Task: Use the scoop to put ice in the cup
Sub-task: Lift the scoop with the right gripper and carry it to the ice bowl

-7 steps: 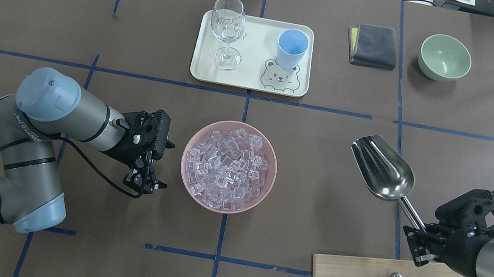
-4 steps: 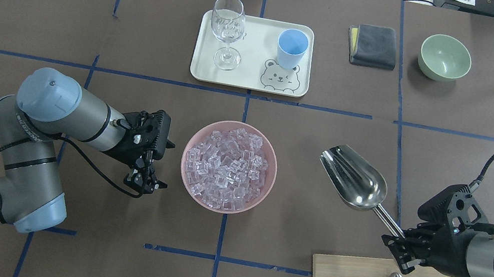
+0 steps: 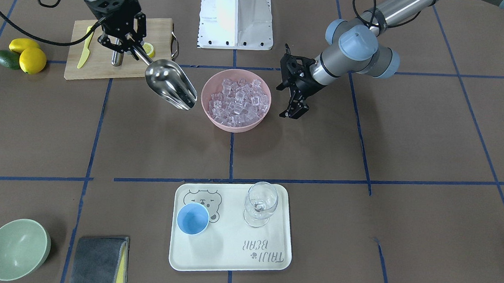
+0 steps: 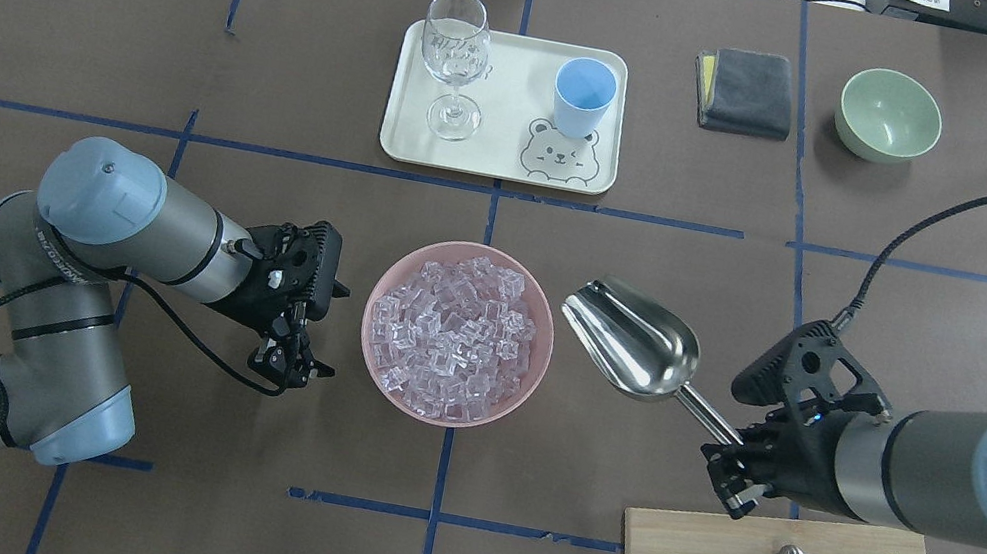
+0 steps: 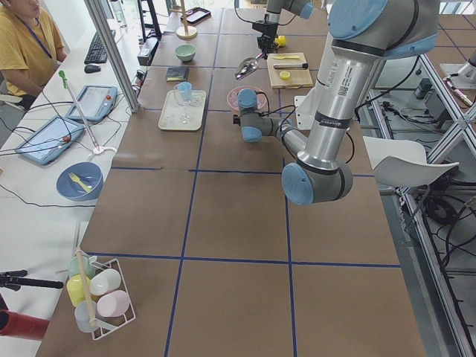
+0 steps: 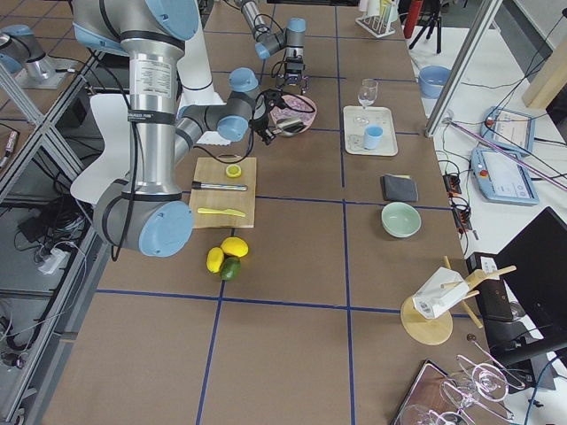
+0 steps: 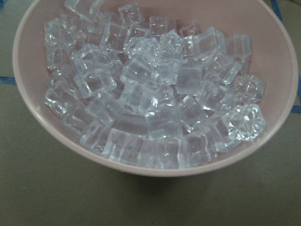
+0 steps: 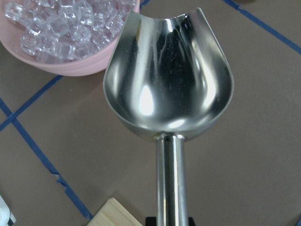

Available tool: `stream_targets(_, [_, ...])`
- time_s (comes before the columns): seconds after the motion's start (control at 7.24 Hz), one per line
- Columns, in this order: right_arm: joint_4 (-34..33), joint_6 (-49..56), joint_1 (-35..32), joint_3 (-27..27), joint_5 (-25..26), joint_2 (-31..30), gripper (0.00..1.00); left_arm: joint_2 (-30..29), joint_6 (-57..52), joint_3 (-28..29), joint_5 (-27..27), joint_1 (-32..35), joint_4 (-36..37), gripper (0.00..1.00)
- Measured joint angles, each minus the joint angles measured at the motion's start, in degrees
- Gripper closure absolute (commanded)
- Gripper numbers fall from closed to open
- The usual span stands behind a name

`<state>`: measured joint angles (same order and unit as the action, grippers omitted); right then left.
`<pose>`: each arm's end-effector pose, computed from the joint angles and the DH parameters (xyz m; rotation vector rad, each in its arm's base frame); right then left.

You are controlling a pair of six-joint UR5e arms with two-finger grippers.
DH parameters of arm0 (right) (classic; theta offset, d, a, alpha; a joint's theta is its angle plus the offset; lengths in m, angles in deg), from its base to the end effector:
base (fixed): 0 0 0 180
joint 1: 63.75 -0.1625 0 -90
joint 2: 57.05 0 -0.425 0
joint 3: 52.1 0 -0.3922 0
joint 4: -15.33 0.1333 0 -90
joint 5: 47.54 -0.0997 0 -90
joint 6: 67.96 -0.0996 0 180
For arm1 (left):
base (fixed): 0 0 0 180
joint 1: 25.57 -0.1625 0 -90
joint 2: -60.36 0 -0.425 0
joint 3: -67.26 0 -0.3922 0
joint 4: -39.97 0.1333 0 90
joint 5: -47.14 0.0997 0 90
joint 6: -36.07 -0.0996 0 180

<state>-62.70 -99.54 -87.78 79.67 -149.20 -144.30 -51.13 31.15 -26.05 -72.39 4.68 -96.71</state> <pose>-0.3525 -0.2811 0.2827 0.5168 -0.8786 -0.6488 0.4980 -0.3879 0.3264 0.9479 1.0356 1.2734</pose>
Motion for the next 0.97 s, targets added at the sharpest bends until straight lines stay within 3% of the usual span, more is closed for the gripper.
stream_targets(0.28, [-16.2,1.5,1.1,0.9,0.5,11.3,1.00,0.0,0.0,0.4,0.0,0.0,-0.6,0.00])
stream_targets(0.69, [-45.6,11.8,2.5,1.3,0.8,27.7,1.00,0.0,0.0,0.7,0.0,0.0,-0.7,0.00])
stream_targets(0.97, [-56.1,16.8,2.8,-2.2,0.6,33.8,1.00,-0.2,0.0,0.9,0.0,0.0,-0.9,0.00])
